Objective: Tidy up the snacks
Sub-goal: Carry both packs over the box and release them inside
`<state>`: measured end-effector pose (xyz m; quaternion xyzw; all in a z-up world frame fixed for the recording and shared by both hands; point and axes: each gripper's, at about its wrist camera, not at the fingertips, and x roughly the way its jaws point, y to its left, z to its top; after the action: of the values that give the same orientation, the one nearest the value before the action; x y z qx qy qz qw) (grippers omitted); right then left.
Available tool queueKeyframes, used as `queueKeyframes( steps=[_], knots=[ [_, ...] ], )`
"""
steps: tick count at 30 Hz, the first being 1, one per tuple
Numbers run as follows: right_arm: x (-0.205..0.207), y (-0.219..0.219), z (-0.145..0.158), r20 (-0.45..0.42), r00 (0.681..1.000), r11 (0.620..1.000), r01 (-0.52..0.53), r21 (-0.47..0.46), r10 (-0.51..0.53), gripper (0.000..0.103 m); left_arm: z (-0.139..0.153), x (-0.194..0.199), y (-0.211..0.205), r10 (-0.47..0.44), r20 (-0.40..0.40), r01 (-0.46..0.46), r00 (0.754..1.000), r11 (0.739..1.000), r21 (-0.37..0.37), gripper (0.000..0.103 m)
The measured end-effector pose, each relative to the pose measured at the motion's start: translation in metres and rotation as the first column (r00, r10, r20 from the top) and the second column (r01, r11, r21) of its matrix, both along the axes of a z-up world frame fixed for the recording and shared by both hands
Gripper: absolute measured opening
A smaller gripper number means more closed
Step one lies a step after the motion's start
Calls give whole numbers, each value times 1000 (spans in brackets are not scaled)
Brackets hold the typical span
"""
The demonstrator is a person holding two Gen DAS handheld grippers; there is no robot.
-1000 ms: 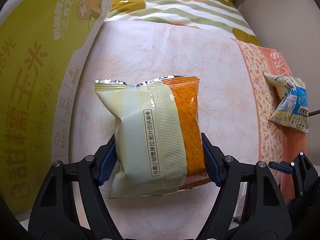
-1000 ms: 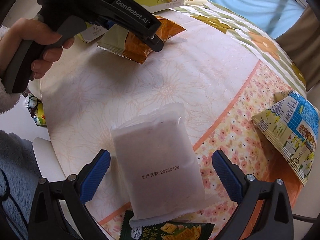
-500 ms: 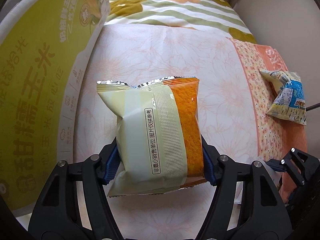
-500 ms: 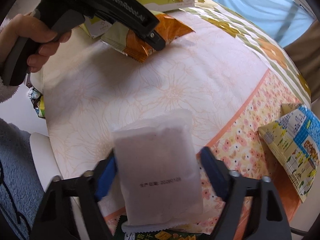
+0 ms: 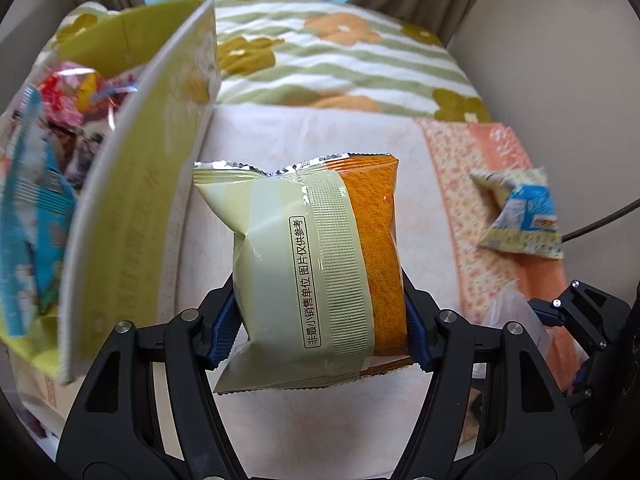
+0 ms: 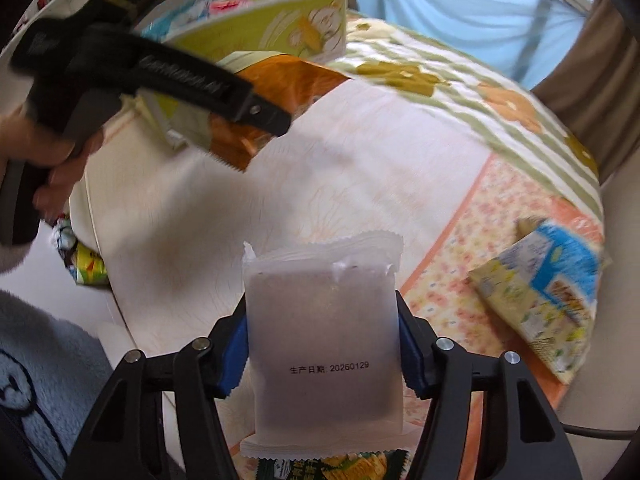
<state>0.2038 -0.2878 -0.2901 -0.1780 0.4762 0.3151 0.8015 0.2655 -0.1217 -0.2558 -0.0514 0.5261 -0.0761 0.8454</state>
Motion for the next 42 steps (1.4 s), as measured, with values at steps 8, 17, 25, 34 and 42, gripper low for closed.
queueKeyframes(
  steps=[8,17,25,34,42],
  knots=[
    [-2,7,60,61,998,997,31,71,-35,58,82,-30,21,65,126,-59,990,997,-50,64],
    [0,50,127,145,988,991,40,130,-59,58,138,-41,97,121,233,-103,965,991,-90,64],
    [31,120,167,121,981,962,118,246,-151,58,144,-21,193,140,229,-129,963,990,-63,64],
    [68,199,170,47,961,919,246,308,-273,58,112,11,276,76,138,-71,988,997,-39,64],
    [78,235,162,-17,936,891,341,301,-352,58,76,28,307,29,31,-27,999,997,-79,103]
  ],
)
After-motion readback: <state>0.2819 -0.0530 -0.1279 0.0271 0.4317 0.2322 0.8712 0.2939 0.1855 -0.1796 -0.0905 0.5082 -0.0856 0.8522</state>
